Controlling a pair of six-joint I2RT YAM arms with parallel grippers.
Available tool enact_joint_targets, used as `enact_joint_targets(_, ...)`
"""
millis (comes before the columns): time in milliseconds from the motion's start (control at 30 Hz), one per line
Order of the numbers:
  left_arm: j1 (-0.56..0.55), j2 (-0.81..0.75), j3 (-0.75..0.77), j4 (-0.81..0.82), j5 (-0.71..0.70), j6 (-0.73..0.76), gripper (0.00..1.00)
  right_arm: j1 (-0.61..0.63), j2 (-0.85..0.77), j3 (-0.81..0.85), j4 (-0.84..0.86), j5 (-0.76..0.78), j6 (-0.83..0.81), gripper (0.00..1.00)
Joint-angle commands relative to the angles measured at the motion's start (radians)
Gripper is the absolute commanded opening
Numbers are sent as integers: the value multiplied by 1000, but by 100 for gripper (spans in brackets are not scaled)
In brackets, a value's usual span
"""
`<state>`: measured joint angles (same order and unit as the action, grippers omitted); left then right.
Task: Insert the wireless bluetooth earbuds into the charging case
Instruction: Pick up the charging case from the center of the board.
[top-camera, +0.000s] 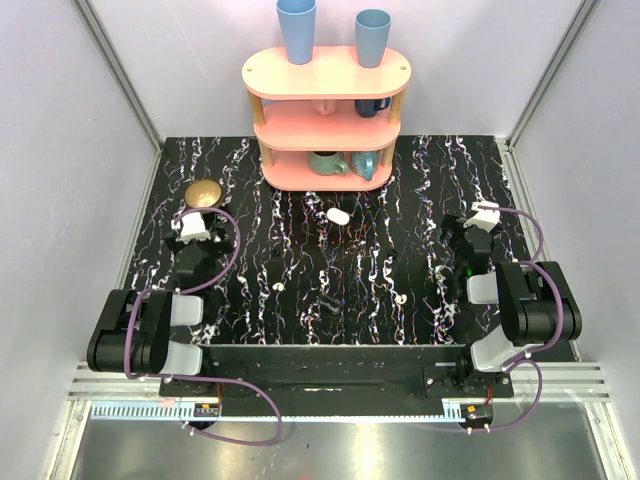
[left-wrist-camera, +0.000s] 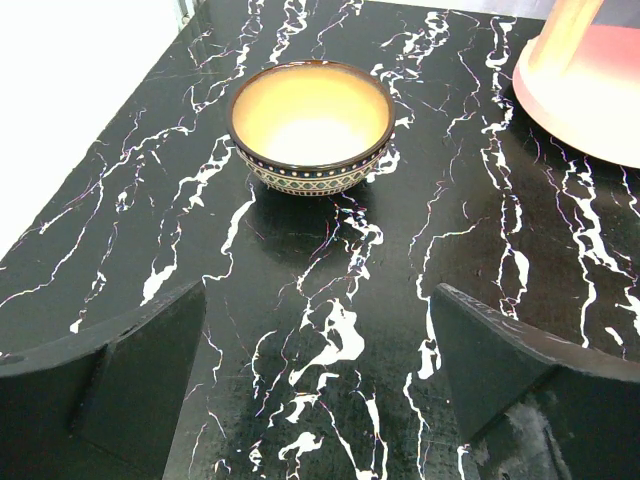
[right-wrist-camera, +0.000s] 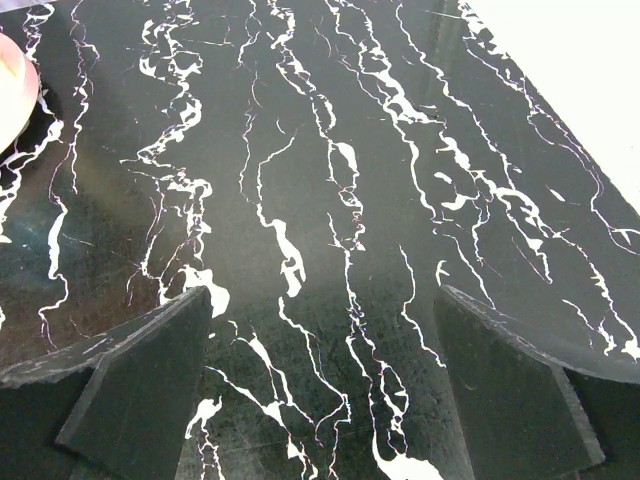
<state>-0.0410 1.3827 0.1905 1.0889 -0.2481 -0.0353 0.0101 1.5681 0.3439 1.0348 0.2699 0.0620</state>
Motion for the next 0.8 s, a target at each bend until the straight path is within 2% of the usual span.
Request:
enact_joint_targets(0,-2,-8,33,46,36,17,99,-5,-86,14,24,-13,6,100)
enact_joint_targets(67,0,-10,46,16,76,20,99,-6,-190,44,-211,-14,28,100)
enact_joint_targets(100,0,-8,44,20,75,21,99,-4,-286,116,-339,38,79,100)
enact_joint_targets(133,0,-8,43,25,66,20,99,-4,-328,150,-569,45,181,100)
enact_joint_targets(200,-11,-72,58,-18,0,14,99,-4,-417,202,-700,-56,179,100)
enact_joint_targets(233,-13,-121,81,-179,-32,3,99,-4,-445,201,-740,-84,206,100)
enact_joint_targets(267,-16,-216,117,-304,-74,-21,99,-4,-473,192,-749,-99,234,100)
enact_joint_targets(300,-16,-258,216,-443,-200,-144,99,-5,-530,170,-762,-86,289,100)
enact_joint_targets(333,-16,-284,265,-718,-256,-205,99,-4,-560,156,-777,-75,414,100)
enact_joint_targets(367,-16,-309,305,-826,-290,-251,99,-5,-589,141,-768,-89,429,100)
enact_joint_targets(400,-17,-315,358,-966,-290,-294,99,-4,-638,117,-721,-201,345,100)
enact_joint_targets(467,-42,-344,378,-1044,-284,-343,99,-6,-683,87,-673,-375,299,100)
enact_joint_targets(533,-43,-399,365,-1074,-232,-379,99,-5,-678,96,-670,-452,274,100)
enact_joint_targets(600,-43,-447,357,-1116,-153,-410,99,-5,-636,151,-731,-552,222,100)
enact_joint_targets(667,-43,-516,333,-1114,-91,-422,99,-4,-567,179,-722,-657,211,100)
enact_joint_targets(733,-42,-568,323,-1171,-89,-530,99,-4,-516,194,-688,-725,209,100)
enact_joint_targets(767,-36,-579,325,-1236,-106,-680,99,-5,-467,210,-687,-750,214,100)
